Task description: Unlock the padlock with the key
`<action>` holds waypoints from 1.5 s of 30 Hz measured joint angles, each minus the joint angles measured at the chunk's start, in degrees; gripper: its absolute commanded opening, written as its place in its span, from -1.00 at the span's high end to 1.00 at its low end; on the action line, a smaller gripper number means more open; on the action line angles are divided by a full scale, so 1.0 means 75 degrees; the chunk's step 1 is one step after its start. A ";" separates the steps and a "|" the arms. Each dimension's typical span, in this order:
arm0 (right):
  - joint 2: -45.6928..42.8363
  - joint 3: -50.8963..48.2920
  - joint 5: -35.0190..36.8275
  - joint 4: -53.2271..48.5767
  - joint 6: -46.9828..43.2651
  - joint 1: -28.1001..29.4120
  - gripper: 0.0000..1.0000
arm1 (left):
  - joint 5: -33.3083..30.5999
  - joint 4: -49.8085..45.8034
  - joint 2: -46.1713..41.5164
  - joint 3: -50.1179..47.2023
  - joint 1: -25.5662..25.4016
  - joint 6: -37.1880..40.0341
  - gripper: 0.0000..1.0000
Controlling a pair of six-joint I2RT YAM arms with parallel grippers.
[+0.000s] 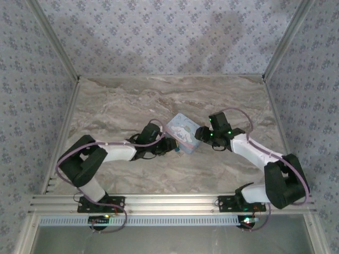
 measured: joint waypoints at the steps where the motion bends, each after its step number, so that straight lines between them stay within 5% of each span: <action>1: 0.0146 0.0108 -0.0032 0.0047 0.0000 -0.0006 -0.04 | -0.0044 -0.0032 -0.0169 -0.0102 0.0000 0.0003 0.27; 26: 0.3733 0.4121 -0.0469 -0.0163 -0.1081 -0.0061 -0.06 | -0.1542 -0.1052 -0.2541 -0.1105 0.0003 0.0254 -0.05; 32: 0.3450 0.3876 -0.0117 -0.0399 -0.1480 -0.0052 -0.08 | -0.1705 -0.1250 -0.2745 -0.1177 0.0143 0.0283 -0.08; 37: 0.1868 0.2640 0.0641 -0.0714 -0.1714 0.0169 -0.01 | -0.1848 -0.1585 -0.2876 -0.1166 0.0545 0.0423 -0.19; 45: 0.0321 0.1352 0.1413 -0.0772 -0.2025 0.1845 0.11 | -0.1886 -0.2369 -0.2862 -0.0571 0.1204 0.0764 -0.27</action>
